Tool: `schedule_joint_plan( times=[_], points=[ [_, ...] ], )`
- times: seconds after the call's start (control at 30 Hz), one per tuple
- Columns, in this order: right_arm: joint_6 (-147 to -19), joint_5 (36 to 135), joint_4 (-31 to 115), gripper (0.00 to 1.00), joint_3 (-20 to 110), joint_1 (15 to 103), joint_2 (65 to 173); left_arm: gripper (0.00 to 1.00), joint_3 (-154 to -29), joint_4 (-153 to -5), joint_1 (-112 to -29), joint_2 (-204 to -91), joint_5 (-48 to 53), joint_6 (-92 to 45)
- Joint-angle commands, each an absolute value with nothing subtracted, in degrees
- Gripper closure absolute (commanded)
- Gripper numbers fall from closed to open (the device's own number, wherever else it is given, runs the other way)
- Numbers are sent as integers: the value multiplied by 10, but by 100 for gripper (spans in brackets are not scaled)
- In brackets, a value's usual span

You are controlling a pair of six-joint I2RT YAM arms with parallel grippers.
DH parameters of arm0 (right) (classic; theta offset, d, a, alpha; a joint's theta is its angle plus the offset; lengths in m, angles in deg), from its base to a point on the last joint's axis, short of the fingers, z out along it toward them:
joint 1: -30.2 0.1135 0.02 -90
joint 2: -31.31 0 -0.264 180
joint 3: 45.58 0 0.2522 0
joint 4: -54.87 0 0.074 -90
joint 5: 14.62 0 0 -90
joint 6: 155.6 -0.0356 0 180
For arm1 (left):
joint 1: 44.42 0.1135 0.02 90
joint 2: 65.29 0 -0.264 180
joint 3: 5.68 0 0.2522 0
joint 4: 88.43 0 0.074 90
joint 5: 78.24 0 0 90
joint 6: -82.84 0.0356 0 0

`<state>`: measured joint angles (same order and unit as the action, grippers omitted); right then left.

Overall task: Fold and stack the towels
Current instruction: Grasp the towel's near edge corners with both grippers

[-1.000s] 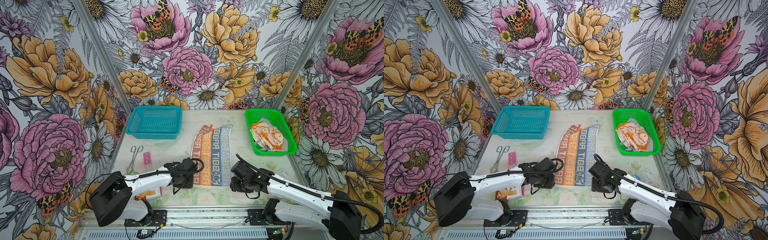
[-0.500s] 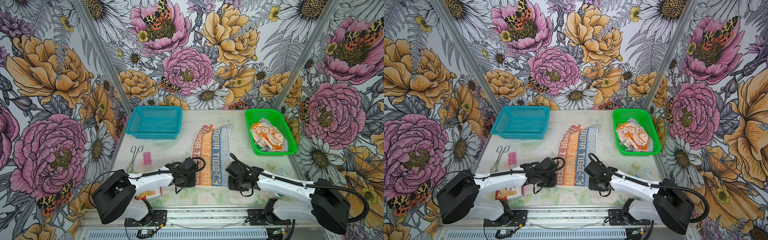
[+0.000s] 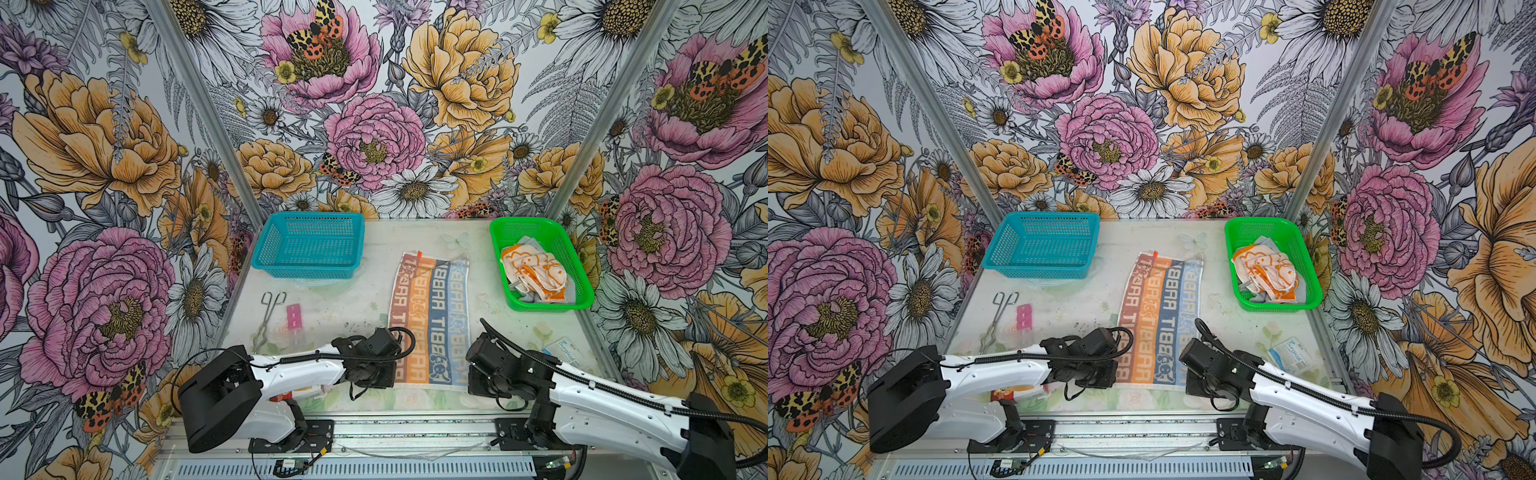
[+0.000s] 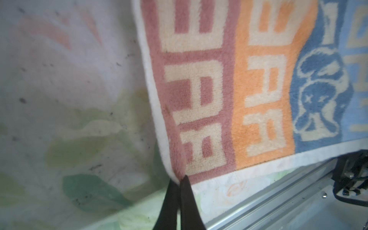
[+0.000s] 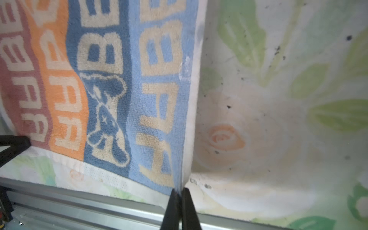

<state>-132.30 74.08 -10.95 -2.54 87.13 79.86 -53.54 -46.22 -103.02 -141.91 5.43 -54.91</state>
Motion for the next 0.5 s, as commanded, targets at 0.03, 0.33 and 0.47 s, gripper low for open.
schedule_joint_plan(
  times=[0.03, 0.33, 0.47],
  points=[
    [-1376, 711, -218, 100, -27, 882, 760, 100, -522, -453, -1048, -1415, 44, -575],
    [-1346, 663, -217, 100, 39, 881, 843, 100, -555, -451, -1040, -1419, 38, -556],
    [-1341, 676, -217, 100, 40, 882, 843, 100, -555, -449, -1042, -1419, 29, -559]
  ],
)
